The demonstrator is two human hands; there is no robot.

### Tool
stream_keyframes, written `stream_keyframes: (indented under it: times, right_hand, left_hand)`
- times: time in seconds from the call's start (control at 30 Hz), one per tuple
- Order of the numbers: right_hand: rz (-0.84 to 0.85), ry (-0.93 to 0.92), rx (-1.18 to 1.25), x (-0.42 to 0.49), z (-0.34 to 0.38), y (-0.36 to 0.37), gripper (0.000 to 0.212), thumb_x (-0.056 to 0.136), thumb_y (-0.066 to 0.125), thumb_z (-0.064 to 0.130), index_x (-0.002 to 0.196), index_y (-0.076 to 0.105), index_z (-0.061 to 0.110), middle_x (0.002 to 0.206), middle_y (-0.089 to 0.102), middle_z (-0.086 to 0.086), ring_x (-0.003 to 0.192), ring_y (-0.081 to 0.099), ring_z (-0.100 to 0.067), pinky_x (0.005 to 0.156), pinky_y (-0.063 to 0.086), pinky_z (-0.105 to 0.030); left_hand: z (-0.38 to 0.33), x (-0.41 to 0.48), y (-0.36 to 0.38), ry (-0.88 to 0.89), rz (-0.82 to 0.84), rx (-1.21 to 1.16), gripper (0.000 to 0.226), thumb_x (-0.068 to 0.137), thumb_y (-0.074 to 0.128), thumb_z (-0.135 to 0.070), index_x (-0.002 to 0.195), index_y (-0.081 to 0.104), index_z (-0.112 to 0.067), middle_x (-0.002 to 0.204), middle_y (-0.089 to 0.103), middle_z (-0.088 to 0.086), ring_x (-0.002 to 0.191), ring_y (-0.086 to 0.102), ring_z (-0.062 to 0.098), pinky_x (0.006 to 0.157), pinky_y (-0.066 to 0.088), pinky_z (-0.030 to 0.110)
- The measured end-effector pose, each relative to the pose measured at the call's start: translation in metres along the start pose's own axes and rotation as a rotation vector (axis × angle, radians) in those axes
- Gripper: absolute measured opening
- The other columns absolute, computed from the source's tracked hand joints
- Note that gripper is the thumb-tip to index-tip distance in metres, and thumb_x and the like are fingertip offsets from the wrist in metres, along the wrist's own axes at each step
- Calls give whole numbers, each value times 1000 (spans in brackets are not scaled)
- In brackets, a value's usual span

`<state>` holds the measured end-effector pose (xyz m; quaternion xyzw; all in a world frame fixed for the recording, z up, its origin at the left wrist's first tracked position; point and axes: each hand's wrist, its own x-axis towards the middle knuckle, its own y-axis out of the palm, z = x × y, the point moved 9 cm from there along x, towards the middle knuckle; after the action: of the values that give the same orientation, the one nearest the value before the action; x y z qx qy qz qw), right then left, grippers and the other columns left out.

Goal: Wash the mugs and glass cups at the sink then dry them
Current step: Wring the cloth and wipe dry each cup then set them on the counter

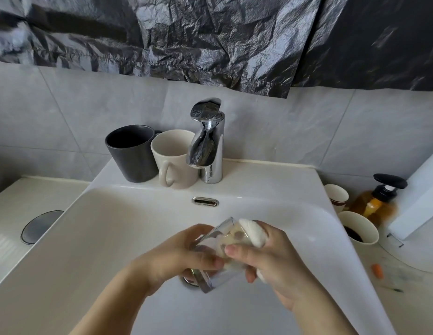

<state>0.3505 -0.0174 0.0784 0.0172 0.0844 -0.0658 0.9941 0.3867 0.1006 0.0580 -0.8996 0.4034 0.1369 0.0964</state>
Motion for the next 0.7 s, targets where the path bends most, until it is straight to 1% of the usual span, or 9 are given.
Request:
stream_keyframes:
  times: [0.13,0.23,0.3,0.4,0.47,0.53,0.57,0.63,0.7]
  right_hand:
    - [5,11,-18,-1,0,2,31,54,75,20,81,63,8,67,66,-4,57,63,-18,38,35,-23]
    - [-116,-27,96,-1,4,-3,20,64,79,16,74,63,9,62,61,-7,45,54,-16,37,35,-21]
    - [-242,-47,284,-1,5,-14,10,82,67,14,76,62,8,65,62,-10,44,50,-17,36,36,-18]
    - [-434,-91,464,-6,1,-35,8,88,58,13,86,65,9,79,69,-6,66,62,-17,51,54,-21]
    - [-509,-122,411,-10,1,-41,10,88,60,15,81,67,16,78,69,3,72,58,-16,54,50,-12]
    - [-409,-150,324,-9,3,-25,8,83,64,24,83,69,19,76,70,13,68,53,-11,43,36,-8]
    - [-294,-171,260,-7,5,-9,19,78,61,33,91,70,22,84,72,14,66,53,-7,42,33,-8]
    - [-72,-192,74,-4,4,25,44,68,48,58,106,65,43,112,66,17,81,57,4,59,38,-4]
    - [-37,-212,-17,-2,3,37,42,65,38,67,104,53,66,132,53,21,115,51,4,86,39,-12]
  left_hand:
    - [-1,2,2,5,15,156,68,53,71,-53,110,65,-17,99,70,5,89,63,10,78,45,22]
    - [0,2,-4,-13,-68,71,65,48,70,-48,99,66,-9,81,66,-1,76,61,12,72,44,24]
    - [3,0,-9,-47,-131,-31,75,44,70,-46,103,63,-1,78,65,4,69,62,16,67,48,24]
    - [13,1,-17,-109,-227,-227,72,44,73,-38,106,62,-2,83,73,11,65,67,24,68,53,31]
    - [19,1,-21,-128,-290,-386,54,53,71,-29,100,63,-5,85,73,15,69,67,30,73,52,36]
    - [22,4,-19,-133,-310,-510,44,56,71,-24,96,62,-8,88,72,18,81,65,35,80,47,40]
    - [23,6,-16,-133,-304,-552,43,58,70,-24,97,62,-8,91,71,18,87,65,35,83,45,40]
    - [25,9,-10,-129,-288,-602,49,59,72,-24,104,63,-8,94,71,17,89,64,31,88,44,42]
    - [24,9,-7,-103,-274,-598,61,54,76,-32,109,64,-10,95,71,13,85,66,26,90,45,41]
